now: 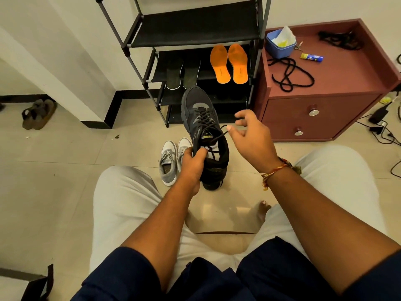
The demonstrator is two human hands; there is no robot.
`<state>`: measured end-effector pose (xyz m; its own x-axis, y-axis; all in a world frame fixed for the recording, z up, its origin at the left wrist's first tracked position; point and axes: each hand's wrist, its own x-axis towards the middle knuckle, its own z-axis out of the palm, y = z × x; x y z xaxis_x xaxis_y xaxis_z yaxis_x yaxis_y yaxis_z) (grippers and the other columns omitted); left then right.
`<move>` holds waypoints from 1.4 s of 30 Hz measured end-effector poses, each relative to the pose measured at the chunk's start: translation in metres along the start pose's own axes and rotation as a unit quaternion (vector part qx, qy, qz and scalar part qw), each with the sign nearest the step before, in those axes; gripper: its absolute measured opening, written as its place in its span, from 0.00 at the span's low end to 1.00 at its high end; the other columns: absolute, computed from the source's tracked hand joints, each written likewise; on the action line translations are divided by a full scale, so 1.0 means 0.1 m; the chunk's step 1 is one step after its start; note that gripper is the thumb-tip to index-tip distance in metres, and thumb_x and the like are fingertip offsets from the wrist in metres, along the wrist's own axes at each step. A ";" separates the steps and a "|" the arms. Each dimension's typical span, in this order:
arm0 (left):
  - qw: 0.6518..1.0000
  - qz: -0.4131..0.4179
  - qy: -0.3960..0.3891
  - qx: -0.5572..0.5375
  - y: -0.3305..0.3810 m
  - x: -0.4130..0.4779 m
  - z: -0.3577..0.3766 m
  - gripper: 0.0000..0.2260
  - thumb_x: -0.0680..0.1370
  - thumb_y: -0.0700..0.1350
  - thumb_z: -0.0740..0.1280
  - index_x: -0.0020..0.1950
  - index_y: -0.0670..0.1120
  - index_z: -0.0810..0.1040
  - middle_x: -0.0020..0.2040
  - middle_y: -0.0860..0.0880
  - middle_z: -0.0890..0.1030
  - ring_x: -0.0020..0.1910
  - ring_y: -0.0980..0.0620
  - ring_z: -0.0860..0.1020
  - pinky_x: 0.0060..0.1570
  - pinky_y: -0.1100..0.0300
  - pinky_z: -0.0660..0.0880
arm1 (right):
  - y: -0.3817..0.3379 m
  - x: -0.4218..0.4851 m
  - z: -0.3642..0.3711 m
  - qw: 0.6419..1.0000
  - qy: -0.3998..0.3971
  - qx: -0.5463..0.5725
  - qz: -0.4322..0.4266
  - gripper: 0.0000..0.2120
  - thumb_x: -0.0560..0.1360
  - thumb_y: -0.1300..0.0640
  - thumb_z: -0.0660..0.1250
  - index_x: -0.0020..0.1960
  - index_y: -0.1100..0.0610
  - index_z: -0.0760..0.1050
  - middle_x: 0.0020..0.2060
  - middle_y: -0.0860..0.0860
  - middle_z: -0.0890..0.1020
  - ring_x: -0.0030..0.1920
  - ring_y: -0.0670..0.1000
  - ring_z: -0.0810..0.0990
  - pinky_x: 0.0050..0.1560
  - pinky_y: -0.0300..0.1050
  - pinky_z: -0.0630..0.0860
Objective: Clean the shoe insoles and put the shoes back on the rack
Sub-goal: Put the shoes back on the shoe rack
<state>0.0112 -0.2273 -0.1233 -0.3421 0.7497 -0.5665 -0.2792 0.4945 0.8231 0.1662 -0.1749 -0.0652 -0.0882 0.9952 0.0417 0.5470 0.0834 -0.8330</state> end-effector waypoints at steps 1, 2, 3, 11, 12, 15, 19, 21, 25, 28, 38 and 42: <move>1.000 0.003 -0.002 0.002 0.00 -0.01 0.00 0.13 0.78 0.46 0.66 0.63 0.51 0.75 0.50 0.48 0.83 0.52 0.45 0.82 0.62 0.41 0.77 | 0.02 0.02 0.01 1.000 -0.003 0.023 0.007 0.15 0.78 0.49 0.67 0.64 0.50 0.74 0.55 0.47 0.80 0.50 0.48 0.81 0.52 0.46 0.79; 1.000 0.004 -0.005 0.003 0.00 -0.01 0.01 0.15 0.78 0.46 0.66 0.64 0.50 0.74 0.50 0.48 0.83 0.52 0.46 0.82 0.62 0.41 0.77 | 0.04 0.03 0.02 0.999 -0.011 0.049 0.014 0.14 0.79 0.50 0.67 0.64 0.50 0.75 0.53 0.47 0.81 0.50 0.48 0.82 0.53 0.47 0.80; 1.000 0.004 -0.008 0.004 0.00 -0.02 0.01 0.17 0.77 0.46 0.66 0.66 0.50 0.74 0.51 0.48 0.83 0.52 0.46 0.82 0.62 0.41 0.77 | 0.04 0.04 0.04 0.998 -0.021 0.063 0.016 0.11 0.79 0.51 0.67 0.61 0.50 0.78 0.50 0.47 0.82 0.49 0.46 0.82 0.54 0.46 0.81; 1.000 0.007 -0.011 0.004 0.02 -0.05 0.01 0.21 0.75 0.48 0.68 0.68 0.49 0.73 0.55 0.45 0.84 0.55 0.44 0.83 0.60 0.40 0.79 | 0.00 -0.06 0.16 0.999 -0.006 -0.008 -0.038 0.05 0.75 0.59 0.72 0.49 0.53 0.84 0.42 0.46 0.84 0.42 0.40 0.80 0.43 0.22 0.70; 1.000 0.006 -0.011 0.003 0.02 -0.05 0.01 0.21 0.74 0.49 0.69 0.67 0.49 0.73 0.55 0.45 0.84 0.55 0.44 0.83 0.60 0.39 0.79 | 0.00 -0.07 0.18 0.998 -0.007 -0.023 -0.051 0.05 0.75 0.58 0.72 0.50 0.53 0.85 0.44 0.47 0.84 0.45 0.42 0.81 0.45 0.24 0.70; 1.000 -0.002 -0.011 -0.006 0.02 -0.04 -0.01 0.16 0.78 0.47 0.68 0.65 0.48 0.73 0.54 0.44 0.84 0.54 0.43 0.84 0.58 0.37 0.79 | -0.03 -0.12 0.22 0.993 -0.020 -0.076 -0.089 0.09 0.78 0.54 0.69 0.56 0.52 0.84 0.50 0.49 0.86 0.51 0.48 0.82 0.52 0.38 0.77; 1.000 -0.004 -0.012 -0.015 0.04 -0.04 -0.02 0.15 0.80 0.46 0.68 0.66 0.48 0.73 0.55 0.44 0.84 0.53 0.42 0.84 0.57 0.37 0.80 | -0.04 -0.16 0.27 0.977 -0.112 -0.156 -0.093 0.15 0.81 0.54 0.63 0.66 0.49 0.78 0.55 0.51 0.85 0.55 0.54 0.82 0.56 0.47 0.78; 1.000 -0.001 -0.009 -0.016 0.04 -0.04 -0.02 0.15 0.79 0.47 0.70 0.65 0.48 0.73 0.55 0.43 0.84 0.53 0.42 0.84 0.57 0.37 0.80 | -0.01 -0.16 0.29 0.976 -0.119 -0.157 -0.094 0.13 0.80 0.56 0.63 0.65 0.49 0.73 0.45 0.50 0.85 0.48 0.55 0.82 0.46 0.49 0.80; 1.000 -0.006 -0.009 -0.029 0.04 -0.02 -0.03 0.16 0.78 0.49 0.70 0.64 0.48 0.75 0.53 0.44 0.86 0.53 0.42 0.85 0.57 0.35 0.79 | 0.02 -0.11 0.27 0.988 -0.119 -0.072 -0.063 0.08 0.80 0.58 0.64 0.55 0.50 0.67 0.39 0.48 0.83 0.43 0.49 0.80 0.38 0.40 0.76; 0.999 -0.008 -0.011 -0.037 0.05 -0.03 -0.03 0.17 0.78 0.49 0.71 0.65 0.48 0.74 0.53 0.44 0.86 0.53 0.42 0.85 0.58 0.35 0.79 | 0.02 -0.09 0.23 0.996 -0.080 -0.022 -0.046 0.09 0.76 0.57 0.72 0.48 0.49 0.72 0.40 0.46 0.84 0.41 0.42 0.81 0.39 0.31 0.75; 1.000 0.024 -0.018 -0.010 0.06 -0.07 -0.01 0.18 0.78 0.48 0.71 0.67 0.48 0.73 0.55 0.44 0.85 0.51 0.45 0.85 0.56 0.40 0.81 | 0.03 -0.03 0.21 0.974 -0.175 -0.131 -0.057 0.06 0.77 0.51 0.70 0.49 0.50 0.85 0.45 0.47 0.85 0.48 0.48 0.81 0.50 0.43 0.78; 0.999 0.015 -0.011 -0.031 0.08 -0.08 -0.01 0.16 0.79 0.47 0.71 0.65 0.48 0.74 0.54 0.44 0.85 0.52 0.44 0.85 0.56 0.40 0.81 | -0.01 -0.06 0.12 0.996 -0.077 -0.049 -0.003 0.06 0.77 0.50 0.70 0.53 0.49 0.81 0.48 0.47 0.81 0.46 0.46 0.78 0.47 0.41 0.76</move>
<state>0.0111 -0.2299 -0.1117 -0.3316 0.7739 -0.5395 -0.3233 0.4440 0.8356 0.1557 -0.1811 -0.0713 -0.2142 0.9758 -0.0448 0.6233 0.1012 -0.7754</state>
